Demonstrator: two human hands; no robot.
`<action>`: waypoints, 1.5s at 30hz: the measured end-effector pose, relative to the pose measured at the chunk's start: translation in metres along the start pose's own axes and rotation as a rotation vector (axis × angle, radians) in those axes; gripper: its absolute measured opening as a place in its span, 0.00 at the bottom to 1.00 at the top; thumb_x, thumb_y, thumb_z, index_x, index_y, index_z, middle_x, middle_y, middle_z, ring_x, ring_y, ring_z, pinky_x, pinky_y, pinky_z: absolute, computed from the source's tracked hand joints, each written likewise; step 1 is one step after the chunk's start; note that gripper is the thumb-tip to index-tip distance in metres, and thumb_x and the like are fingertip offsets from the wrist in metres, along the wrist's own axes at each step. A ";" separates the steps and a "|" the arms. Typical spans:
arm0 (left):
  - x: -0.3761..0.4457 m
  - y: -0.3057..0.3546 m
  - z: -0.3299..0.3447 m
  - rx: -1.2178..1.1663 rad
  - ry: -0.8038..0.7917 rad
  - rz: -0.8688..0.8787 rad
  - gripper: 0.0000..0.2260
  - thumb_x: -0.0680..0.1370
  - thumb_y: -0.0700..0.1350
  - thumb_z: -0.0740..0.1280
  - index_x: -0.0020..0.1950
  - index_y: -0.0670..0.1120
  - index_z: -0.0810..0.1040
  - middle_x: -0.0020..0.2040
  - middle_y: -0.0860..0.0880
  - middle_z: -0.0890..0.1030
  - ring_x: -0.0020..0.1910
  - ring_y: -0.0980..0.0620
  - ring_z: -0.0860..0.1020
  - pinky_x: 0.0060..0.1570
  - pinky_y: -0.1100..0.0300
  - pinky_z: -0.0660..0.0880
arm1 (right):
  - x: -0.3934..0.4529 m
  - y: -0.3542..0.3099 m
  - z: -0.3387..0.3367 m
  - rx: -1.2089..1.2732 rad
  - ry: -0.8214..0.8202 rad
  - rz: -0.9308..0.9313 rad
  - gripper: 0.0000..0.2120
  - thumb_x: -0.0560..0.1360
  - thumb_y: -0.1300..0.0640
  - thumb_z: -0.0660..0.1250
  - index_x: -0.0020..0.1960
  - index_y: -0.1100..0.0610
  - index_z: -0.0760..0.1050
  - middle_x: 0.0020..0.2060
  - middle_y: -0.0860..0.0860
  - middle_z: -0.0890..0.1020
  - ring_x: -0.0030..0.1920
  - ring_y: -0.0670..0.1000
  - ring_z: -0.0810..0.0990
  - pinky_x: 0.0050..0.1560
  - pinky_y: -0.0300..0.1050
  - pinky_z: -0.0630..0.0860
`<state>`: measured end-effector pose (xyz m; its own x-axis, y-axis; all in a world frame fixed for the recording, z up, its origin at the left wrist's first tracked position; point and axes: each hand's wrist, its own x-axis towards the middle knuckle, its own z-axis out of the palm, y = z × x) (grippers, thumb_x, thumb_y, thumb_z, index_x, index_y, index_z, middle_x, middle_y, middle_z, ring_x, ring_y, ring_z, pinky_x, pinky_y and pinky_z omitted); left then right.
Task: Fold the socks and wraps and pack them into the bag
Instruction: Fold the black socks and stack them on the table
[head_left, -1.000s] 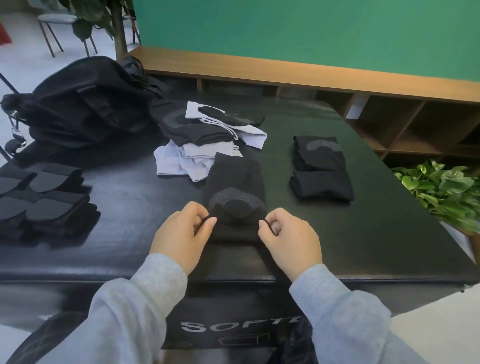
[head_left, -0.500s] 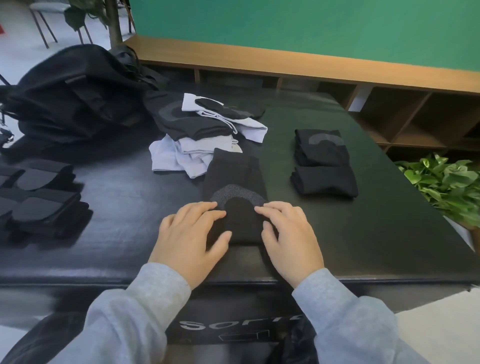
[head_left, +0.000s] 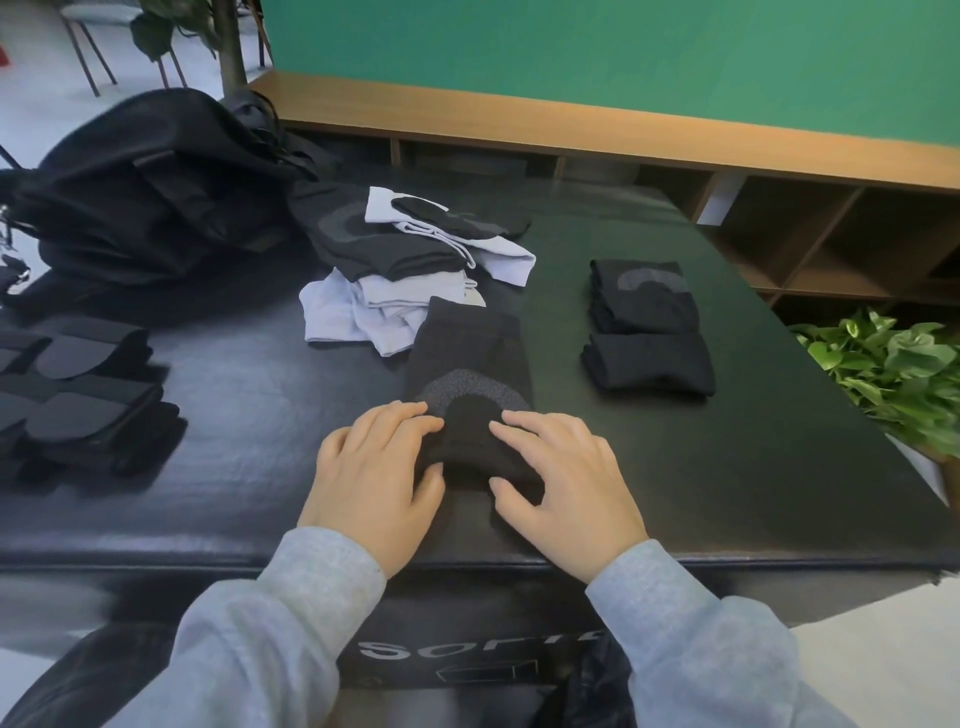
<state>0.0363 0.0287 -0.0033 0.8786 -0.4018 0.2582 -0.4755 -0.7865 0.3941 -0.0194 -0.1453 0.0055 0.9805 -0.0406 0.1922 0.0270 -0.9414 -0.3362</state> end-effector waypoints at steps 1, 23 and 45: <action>0.000 -0.001 0.001 -0.011 0.015 -0.007 0.15 0.74 0.46 0.67 0.61 0.52 0.75 0.64 0.55 0.74 0.67 0.53 0.68 0.64 0.52 0.61 | 0.000 0.000 0.000 0.005 0.010 0.006 0.23 0.73 0.44 0.58 0.67 0.45 0.70 0.66 0.37 0.69 0.66 0.42 0.62 0.61 0.36 0.53; -0.003 0.001 -0.013 -0.318 0.012 -0.198 0.17 0.74 0.58 0.56 0.54 0.51 0.75 0.57 0.53 0.76 0.60 0.53 0.71 0.62 0.49 0.69 | -0.003 0.003 -0.003 0.329 0.088 0.240 0.01 0.77 0.47 0.59 0.48 0.42 0.66 0.45 0.45 0.76 0.44 0.44 0.75 0.48 0.39 0.73; -0.006 -0.003 -0.002 -0.177 0.339 0.006 0.19 0.69 0.36 0.73 0.54 0.53 0.75 0.52 0.51 0.67 0.51 0.49 0.65 0.51 0.54 0.67 | -0.009 0.002 -0.004 0.350 0.077 -0.118 0.18 0.74 0.42 0.55 0.49 0.48 0.81 0.41 0.31 0.76 0.48 0.43 0.74 0.48 0.29 0.67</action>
<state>0.0326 0.0344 -0.0045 0.8250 -0.2053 0.5265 -0.5072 -0.6796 0.5299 -0.0286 -0.1481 0.0064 0.9495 0.0234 0.3128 0.2166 -0.7701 -0.6000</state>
